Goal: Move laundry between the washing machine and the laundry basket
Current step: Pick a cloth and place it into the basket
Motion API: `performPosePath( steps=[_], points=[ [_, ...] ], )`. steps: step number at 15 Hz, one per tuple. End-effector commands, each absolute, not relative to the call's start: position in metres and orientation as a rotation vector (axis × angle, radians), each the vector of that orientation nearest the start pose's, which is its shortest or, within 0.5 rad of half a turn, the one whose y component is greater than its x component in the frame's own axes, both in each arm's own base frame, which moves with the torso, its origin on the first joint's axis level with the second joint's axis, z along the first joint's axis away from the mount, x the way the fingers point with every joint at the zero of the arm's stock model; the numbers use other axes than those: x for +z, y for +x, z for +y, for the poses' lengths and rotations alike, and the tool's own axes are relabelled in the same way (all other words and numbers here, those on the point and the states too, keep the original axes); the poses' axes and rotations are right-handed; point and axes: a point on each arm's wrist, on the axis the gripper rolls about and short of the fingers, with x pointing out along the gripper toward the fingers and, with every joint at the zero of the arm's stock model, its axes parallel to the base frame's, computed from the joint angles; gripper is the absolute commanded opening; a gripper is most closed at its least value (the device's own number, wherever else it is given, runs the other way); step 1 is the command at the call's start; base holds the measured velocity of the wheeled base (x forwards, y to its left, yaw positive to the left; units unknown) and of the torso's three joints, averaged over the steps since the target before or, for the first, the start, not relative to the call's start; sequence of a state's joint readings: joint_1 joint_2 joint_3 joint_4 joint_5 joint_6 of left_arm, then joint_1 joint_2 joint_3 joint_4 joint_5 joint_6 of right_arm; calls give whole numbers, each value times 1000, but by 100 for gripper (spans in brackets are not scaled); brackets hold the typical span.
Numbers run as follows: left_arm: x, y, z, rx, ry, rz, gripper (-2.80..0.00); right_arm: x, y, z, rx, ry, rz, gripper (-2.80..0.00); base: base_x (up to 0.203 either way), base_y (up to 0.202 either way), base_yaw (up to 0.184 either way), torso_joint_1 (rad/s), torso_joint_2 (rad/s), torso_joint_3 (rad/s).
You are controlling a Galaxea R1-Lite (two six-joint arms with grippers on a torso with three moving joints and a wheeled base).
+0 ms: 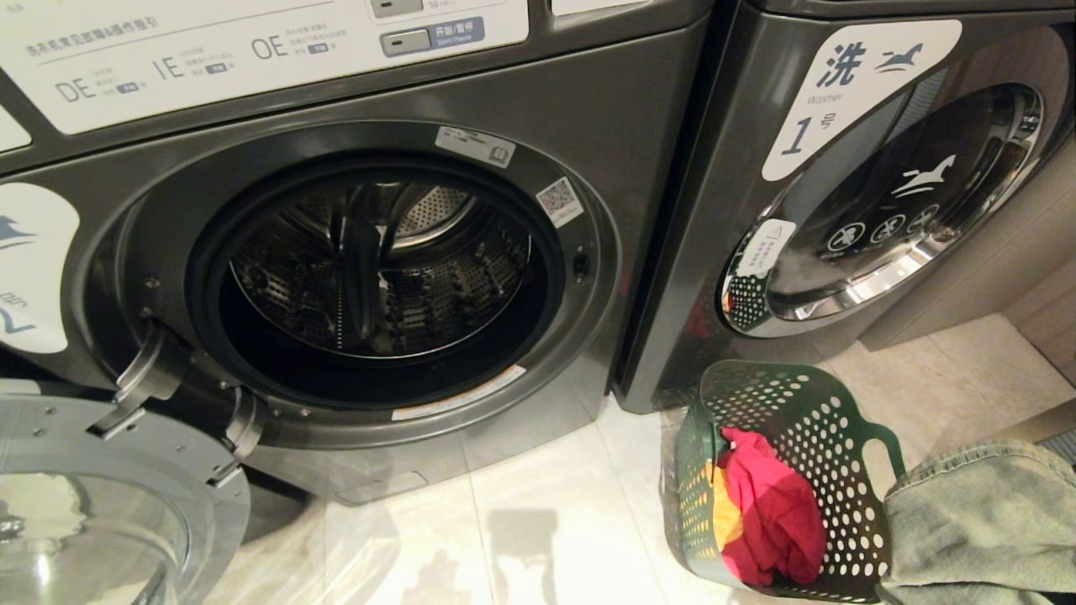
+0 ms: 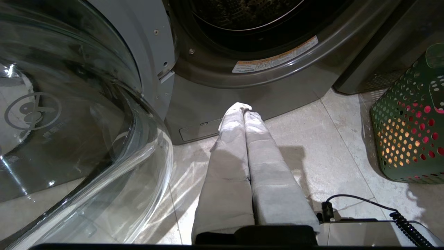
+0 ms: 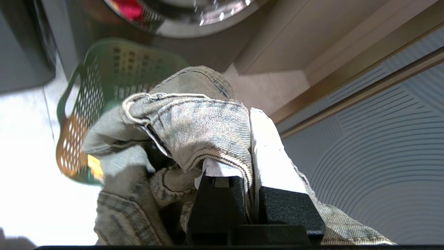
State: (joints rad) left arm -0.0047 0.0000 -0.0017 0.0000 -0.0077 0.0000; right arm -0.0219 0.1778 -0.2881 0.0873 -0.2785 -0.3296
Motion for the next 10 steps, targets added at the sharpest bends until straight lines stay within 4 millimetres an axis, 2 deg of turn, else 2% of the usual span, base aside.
performPosePath(
  steps=[1, 6, 10],
  points=[
    [76, -23, 0, -11, 0, -2, -280, 149, -22, -6, -293, -330, 107, -280, 0, 0, 0, 0, 0, 0],
    [76, -23, 0, -12, 0, -2, -280, 151, 11, -7, -273, -314, 321, -280, 0, 0, 0, 0, 0, 0],
    [76, -23, 0, -12, 0, -2, -280, 151, 38, -7, -269, -287, 384, -280, 0, 0, 0, 0, 0, 0]
  ],
)
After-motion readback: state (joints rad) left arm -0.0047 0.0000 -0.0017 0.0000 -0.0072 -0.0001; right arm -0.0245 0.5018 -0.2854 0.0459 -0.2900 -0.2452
